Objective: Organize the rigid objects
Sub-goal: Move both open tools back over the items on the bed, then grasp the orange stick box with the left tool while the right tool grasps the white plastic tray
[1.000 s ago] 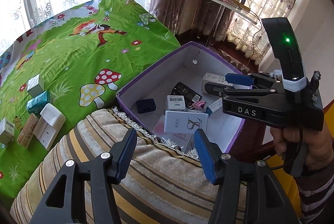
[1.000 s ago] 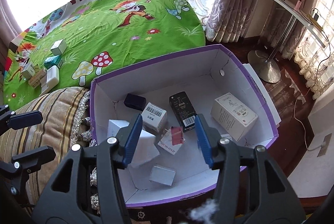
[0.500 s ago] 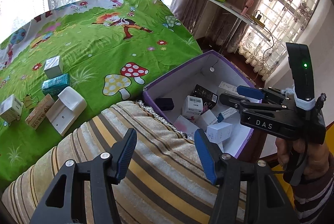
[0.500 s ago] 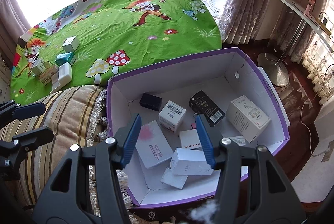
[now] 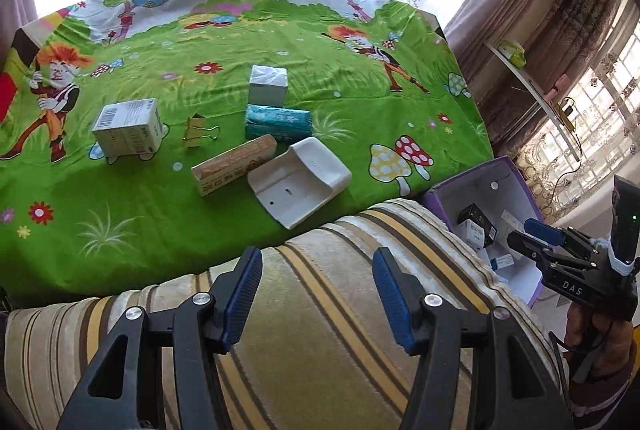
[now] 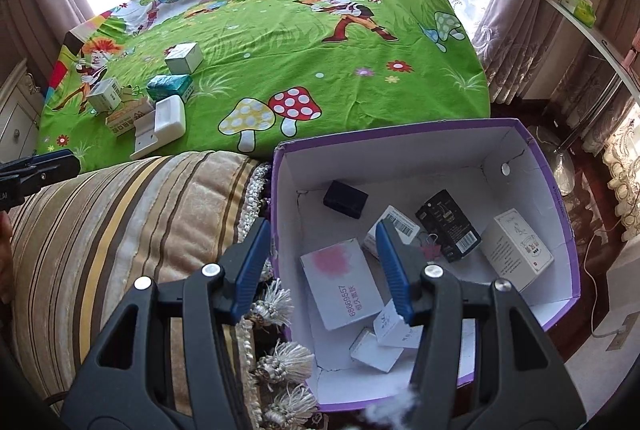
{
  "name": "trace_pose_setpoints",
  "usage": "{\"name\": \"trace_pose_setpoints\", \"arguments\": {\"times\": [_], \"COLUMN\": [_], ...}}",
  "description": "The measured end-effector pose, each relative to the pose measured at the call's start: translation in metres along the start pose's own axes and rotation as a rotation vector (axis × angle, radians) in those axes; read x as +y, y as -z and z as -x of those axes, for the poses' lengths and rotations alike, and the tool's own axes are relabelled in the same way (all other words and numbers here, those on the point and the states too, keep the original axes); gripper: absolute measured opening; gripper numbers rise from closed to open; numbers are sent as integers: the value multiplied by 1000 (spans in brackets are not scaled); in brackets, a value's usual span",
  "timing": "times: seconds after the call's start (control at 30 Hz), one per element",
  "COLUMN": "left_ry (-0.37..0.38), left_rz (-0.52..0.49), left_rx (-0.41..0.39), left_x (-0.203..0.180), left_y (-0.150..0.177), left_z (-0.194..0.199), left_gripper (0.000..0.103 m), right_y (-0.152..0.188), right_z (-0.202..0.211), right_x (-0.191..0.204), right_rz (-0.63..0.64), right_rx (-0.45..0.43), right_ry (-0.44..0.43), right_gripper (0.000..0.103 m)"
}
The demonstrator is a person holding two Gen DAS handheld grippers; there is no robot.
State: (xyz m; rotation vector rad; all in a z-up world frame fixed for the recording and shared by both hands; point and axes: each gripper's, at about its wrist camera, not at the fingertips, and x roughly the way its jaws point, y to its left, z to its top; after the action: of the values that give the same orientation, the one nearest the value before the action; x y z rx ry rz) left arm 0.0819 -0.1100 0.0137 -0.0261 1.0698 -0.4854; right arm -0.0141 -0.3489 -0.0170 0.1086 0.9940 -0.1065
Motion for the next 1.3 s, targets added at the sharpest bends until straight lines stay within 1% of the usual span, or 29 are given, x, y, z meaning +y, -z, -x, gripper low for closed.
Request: {"name": "trace_pose_setpoints", "arguments": {"times": [0.17,0.37,0.5,0.8,0.87,0.97,1.1,1.13,1.2,1.27,1.3], "left_ry": [-36,-68,-93,-143,-151,-161,-165,-163,-151,-136,-130], "left_rz": [37,15,-33,-163,-193,-234,-264,-268,-273,-272,-270], "left_rx": [7,33,54,99,105,118,136,141,155,168,172], "left_x": [33,52,54,52,51,49,48,48,48,48,49], "left_y": [-11,-25,-37,-56,-59,-61,-64,-64,-64,-64,-64], "left_z": [-1,-13,-26,-58,-64,-72,-83,-86,-91,-96,-98], "left_gripper": [59,58,58,58,54,52,50,49,42,29,26], "right_y": [-14,-31,-42,-66,-70,-76,-85,-86,-89,-92,-94], "right_z": [-6,-12,-23,-57,-67,-79,-91,-94,-100,-107,-111], "right_x": [25,51,75,118,126,134,142,144,149,153,154], "right_rz": [93,136,185,276,293,304,311,315,320,326,328], "right_rx": [11,23,47,102,121,141,158,160,170,179,185], "right_ry": [-2,-66,-106,-148,-154,-165,-174,-175,-180,-180,-181], "right_gripper": [60,65,67,67,67,67,67,67,67,67,67]}}
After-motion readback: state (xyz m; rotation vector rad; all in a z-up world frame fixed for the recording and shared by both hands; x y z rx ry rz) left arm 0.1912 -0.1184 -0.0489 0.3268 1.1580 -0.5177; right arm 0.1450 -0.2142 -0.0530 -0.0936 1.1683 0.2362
